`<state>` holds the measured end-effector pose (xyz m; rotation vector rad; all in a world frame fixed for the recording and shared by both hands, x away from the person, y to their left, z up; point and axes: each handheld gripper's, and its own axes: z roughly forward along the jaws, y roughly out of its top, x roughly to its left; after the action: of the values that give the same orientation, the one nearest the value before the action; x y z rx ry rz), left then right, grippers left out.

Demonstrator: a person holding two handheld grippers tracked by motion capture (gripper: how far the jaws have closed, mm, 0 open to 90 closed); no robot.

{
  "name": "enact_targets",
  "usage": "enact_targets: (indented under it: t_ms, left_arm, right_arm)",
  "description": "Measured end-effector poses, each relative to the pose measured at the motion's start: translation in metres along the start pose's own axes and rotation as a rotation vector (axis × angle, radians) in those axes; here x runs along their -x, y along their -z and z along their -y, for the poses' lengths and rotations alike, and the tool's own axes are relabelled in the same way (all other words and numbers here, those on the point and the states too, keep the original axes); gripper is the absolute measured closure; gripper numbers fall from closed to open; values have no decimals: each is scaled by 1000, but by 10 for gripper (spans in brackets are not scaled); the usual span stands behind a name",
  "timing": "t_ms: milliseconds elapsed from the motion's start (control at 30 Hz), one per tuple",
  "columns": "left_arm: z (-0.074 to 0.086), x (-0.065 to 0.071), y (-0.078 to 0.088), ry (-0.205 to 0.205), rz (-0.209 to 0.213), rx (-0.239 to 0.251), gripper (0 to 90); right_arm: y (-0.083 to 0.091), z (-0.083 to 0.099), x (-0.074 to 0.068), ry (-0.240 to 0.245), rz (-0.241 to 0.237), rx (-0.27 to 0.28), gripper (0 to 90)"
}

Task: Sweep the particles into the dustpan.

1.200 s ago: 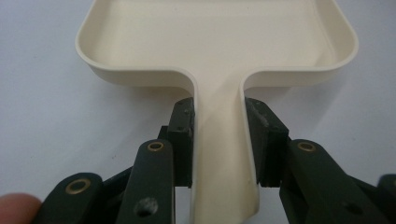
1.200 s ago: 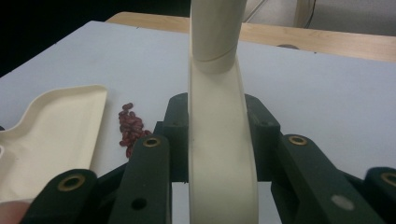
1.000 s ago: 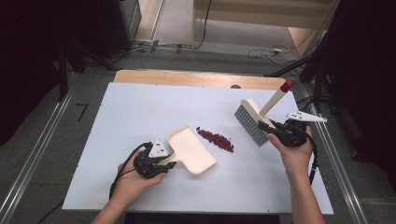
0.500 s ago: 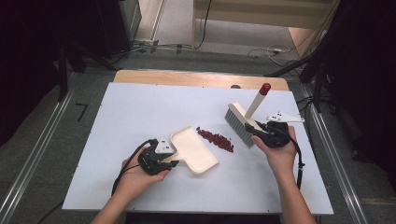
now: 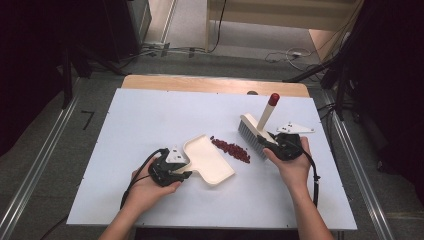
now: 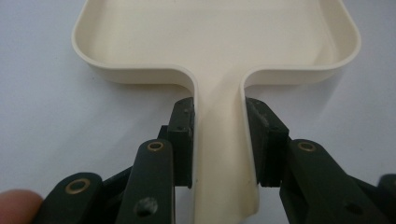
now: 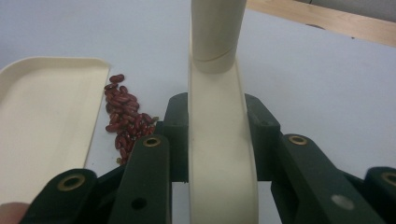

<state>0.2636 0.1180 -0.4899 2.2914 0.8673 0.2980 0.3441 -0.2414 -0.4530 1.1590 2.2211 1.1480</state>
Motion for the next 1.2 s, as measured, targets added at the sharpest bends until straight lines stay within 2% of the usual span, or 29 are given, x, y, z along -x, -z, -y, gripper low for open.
enact_targets:
  t_ms: [300,767,1200]
  left_arm:
    - [1,0,0,2,0,4,662]
    - [1,-1,0,5,1,6,662]
    - [2,0,0,3,3,6,662]
  right_arm:
    - [-7,0,-9,27,-3,-24,650]
    - [-13,-2,-35,74,-39,-37,649]
    - [-16,-3,-55,125,-42,-45,650]
